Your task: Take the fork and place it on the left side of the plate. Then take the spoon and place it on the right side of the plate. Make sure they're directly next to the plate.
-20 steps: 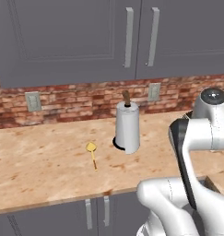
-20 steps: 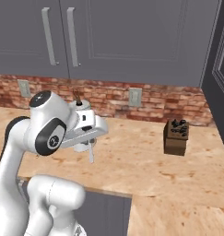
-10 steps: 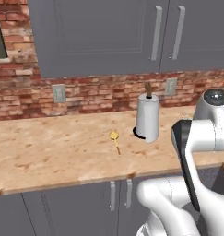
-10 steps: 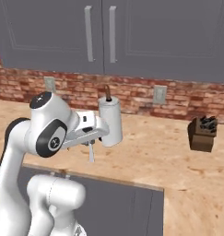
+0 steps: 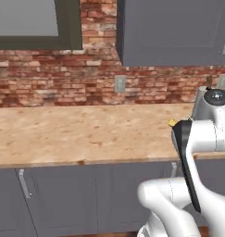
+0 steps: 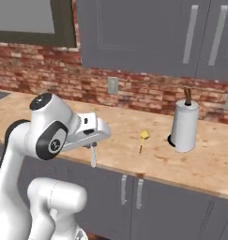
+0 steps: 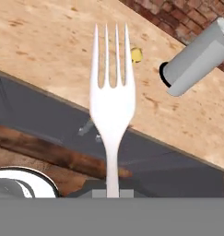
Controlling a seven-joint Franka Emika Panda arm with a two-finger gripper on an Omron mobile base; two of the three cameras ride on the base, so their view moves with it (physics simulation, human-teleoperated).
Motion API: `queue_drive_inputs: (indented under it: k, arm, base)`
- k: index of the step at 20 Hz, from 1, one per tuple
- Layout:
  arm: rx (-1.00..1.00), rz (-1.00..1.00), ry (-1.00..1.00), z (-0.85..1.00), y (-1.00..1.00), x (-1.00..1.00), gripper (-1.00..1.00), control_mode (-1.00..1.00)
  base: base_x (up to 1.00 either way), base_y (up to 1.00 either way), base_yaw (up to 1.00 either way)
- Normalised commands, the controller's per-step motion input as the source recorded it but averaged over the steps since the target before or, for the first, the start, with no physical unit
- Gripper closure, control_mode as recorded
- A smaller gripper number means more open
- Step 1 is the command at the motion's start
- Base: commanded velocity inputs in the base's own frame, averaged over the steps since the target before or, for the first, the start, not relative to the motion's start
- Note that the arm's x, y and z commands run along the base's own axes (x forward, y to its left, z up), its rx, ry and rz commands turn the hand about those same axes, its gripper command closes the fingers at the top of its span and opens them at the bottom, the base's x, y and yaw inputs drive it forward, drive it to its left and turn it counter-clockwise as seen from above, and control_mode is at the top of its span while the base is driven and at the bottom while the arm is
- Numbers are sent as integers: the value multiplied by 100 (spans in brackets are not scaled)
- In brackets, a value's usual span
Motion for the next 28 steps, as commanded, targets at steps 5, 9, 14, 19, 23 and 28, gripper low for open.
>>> queue_drive_inputs:
  k: [5,9,14,19,23,28]
  arm:
    - [0,0,0,0,0,0,100,100]
    - [0,0,0,0,0,0,100,100]
    - [0,0,0,0,0,0,100,100]
    - [0,0,0,0,0,0,100,100]
    - [0,0,0,0,0,0,100,100]
    - [0,0,0,0,0,0,100,100]
  base:
    - [-63,100,33]
    - [-67,100,35]
    - [-75,100,34]
    - [-77,90,35]
    - [-89,47,30]
    - [-85,12,33]
